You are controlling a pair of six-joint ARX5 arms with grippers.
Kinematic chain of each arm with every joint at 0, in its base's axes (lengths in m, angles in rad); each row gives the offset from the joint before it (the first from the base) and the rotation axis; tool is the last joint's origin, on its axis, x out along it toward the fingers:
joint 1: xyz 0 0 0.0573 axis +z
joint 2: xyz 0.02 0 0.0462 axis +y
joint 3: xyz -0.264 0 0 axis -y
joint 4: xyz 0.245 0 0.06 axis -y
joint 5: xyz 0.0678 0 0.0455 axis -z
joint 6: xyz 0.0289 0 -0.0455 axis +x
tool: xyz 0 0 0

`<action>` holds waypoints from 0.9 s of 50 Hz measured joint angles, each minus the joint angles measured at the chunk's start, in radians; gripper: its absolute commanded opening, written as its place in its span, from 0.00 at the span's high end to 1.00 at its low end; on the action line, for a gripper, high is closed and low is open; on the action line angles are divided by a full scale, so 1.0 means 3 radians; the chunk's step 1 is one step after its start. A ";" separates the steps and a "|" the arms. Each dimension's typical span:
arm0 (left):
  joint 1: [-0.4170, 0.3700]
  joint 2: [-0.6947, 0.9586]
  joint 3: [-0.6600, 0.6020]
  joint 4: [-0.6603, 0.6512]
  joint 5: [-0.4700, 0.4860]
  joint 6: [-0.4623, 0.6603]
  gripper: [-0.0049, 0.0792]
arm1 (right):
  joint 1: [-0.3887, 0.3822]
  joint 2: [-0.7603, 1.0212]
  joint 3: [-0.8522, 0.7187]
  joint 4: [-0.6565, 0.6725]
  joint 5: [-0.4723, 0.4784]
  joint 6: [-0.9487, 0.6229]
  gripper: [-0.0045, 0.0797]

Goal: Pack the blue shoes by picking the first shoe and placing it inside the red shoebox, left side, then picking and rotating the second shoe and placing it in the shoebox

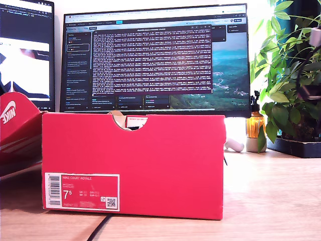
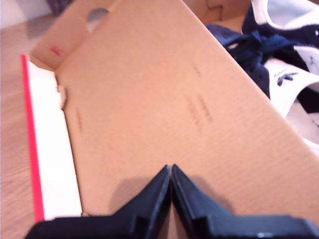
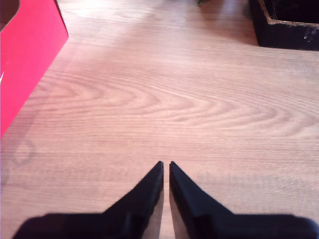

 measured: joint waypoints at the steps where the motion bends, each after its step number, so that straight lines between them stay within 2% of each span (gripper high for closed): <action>1: 0.0001 -0.0037 -0.0013 0.0008 -0.0008 -0.0006 0.95 | 0.0000 -0.0018 -0.0027 0.0008 -0.0001 0.0001 0.95; 34: 0.0065 -0.1208 -0.0559 0.0058 -0.0233 -0.0182 0.95 | 0.0005 -0.0846 -0.0781 0.0526 -0.0006 0.0079 0.95; 45: 0.0122 -0.1516 -0.0860 0.0052 -0.0244 -0.0186 0.95 | 0.0005 -0.0994 -0.1010 0.0674 -0.0006 0.0078 0.95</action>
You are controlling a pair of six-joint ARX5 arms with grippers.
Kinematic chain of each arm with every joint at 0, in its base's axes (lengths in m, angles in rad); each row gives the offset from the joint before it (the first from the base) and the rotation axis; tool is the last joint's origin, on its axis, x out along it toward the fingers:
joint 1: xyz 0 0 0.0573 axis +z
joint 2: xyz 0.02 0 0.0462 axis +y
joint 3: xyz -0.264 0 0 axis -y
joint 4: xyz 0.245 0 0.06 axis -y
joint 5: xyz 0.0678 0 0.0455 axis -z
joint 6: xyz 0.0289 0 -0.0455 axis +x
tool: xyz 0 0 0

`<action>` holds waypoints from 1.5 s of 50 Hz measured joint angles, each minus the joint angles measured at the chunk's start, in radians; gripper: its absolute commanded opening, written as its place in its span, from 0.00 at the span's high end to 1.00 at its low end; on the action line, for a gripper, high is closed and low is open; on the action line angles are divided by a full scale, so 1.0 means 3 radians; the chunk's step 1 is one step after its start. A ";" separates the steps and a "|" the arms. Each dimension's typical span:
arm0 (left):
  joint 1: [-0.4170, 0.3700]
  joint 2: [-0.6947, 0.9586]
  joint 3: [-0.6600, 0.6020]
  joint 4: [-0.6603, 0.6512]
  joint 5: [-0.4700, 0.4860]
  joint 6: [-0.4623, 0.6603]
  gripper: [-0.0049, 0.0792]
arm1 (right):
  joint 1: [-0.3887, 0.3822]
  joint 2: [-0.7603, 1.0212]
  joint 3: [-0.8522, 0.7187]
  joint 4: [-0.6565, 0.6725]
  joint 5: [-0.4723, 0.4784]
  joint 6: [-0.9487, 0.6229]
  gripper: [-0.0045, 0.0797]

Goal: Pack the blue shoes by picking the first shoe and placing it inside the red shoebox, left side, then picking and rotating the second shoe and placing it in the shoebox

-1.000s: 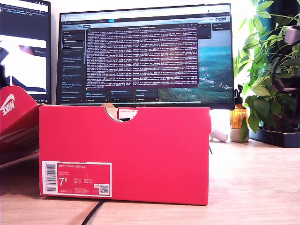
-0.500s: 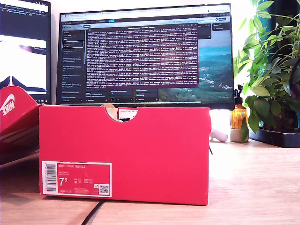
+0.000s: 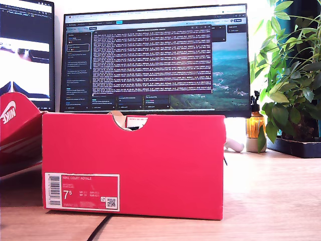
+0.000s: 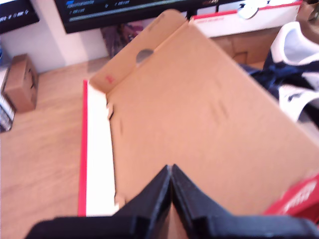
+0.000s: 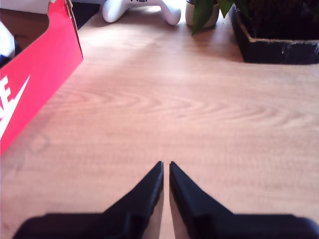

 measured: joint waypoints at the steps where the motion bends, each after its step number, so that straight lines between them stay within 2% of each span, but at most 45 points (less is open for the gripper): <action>1: 0.0005 -0.0027 -0.0024 -0.0004 0.0001 -0.0005 0.95 | 0.0000 -0.0005 -0.0029 0.0004 0.0000 0.0000 0.95; 16: 0.0009 -0.0436 -0.0271 -0.0197 -0.0072 -0.0145 0.95 | 0.0000 -0.0217 -0.0290 0.0003 0.0008 0.0023 0.95; 39: 0.0033 -0.1498 -0.0298 -0.0877 -0.0282 -0.0340 0.95 | 0.0000 -0.0753 -0.0290 -0.0538 0.0116 0.0050 0.95; 58: 0.0046 -0.1486 -0.0463 -0.0910 -0.0334 -0.0366 0.95 | 0.0000 -0.1312 -0.0310 -0.0591 0.0116 0.0076 0.95; 75: 0.0046 -0.1486 -0.0463 -0.0890 -0.0521 -0.0446 0.95 | 0.0000 -0.2139 -0.0409 -0.0977 0.0116 0.0098 0.95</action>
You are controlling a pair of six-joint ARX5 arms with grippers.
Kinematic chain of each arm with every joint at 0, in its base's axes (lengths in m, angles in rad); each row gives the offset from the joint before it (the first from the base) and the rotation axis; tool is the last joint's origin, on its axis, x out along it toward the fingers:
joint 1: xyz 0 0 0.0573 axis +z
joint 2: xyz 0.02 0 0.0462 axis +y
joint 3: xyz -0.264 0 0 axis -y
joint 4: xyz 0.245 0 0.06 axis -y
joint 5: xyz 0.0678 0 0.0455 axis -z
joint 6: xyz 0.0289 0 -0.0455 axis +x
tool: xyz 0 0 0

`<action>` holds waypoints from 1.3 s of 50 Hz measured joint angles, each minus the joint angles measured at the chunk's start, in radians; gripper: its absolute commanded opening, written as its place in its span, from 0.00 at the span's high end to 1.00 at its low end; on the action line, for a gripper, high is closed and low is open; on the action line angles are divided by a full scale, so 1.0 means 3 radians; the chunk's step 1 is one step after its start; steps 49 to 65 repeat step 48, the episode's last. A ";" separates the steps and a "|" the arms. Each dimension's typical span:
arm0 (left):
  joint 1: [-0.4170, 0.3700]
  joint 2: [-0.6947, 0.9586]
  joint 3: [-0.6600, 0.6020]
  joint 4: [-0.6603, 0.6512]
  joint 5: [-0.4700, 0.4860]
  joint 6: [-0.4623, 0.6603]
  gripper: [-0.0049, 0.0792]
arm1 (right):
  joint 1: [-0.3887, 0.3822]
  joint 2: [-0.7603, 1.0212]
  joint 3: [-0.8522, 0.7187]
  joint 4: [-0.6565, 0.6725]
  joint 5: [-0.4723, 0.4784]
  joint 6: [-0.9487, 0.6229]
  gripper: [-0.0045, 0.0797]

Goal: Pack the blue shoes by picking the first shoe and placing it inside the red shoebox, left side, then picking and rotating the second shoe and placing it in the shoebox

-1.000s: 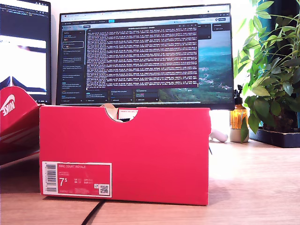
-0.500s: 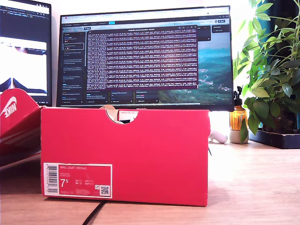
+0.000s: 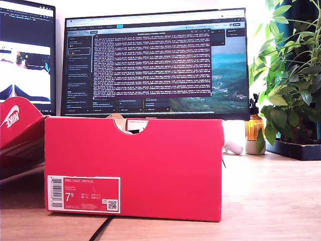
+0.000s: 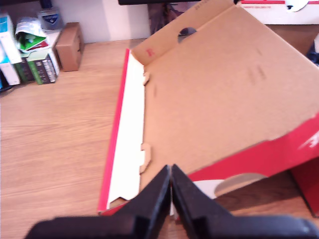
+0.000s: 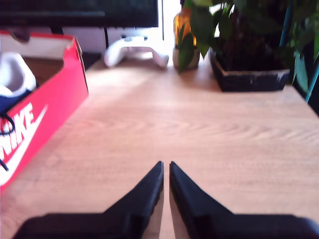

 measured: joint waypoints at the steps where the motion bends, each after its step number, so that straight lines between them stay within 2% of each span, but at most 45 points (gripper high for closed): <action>1: 0.0000 0.0000 0.0000 0.0006 -0.0025 -0.0005 0.95 | 0.0000 -0.0064 0.0000 -0.0006 0.0001 0.0000 0.95; 9: 0.0000 0.0000 0.0000 0.0064 -0.0173 -0.0055 0.95 | 0.0000 -0.0472 -0.0003 -0.0041 0.0056 -0.0010 0.95; 20: 0.0003 0.0000 0.0000 0.0149 -0.0174 -0.0067 0.95 | 0.0000 -0.0455 -0.0006 -0.0062 0.0156 0.0013 0.95; 29: 0.0003 0.0000 0.0000 0.0092 -0.0175 -0.0078 0.95 | 0.0000 -0.0455 -0.0006 -0.0298 0.0158 0.0014 0.95; 38: 0.0003 0.0000 0.0000 -0.0052 -0.0175 -0.0076 0.95 | 0.0000 -0.0455 -0.0006 -0.0295 0.0158 0.0015 0.95; 65: 0.0003 0.0000 0.0000 -0.0058 -0.0175 -0.0078 0.95 | 0.0000 -0.0455 -0.0006 -0.0295 0.0158 0.0015 0.95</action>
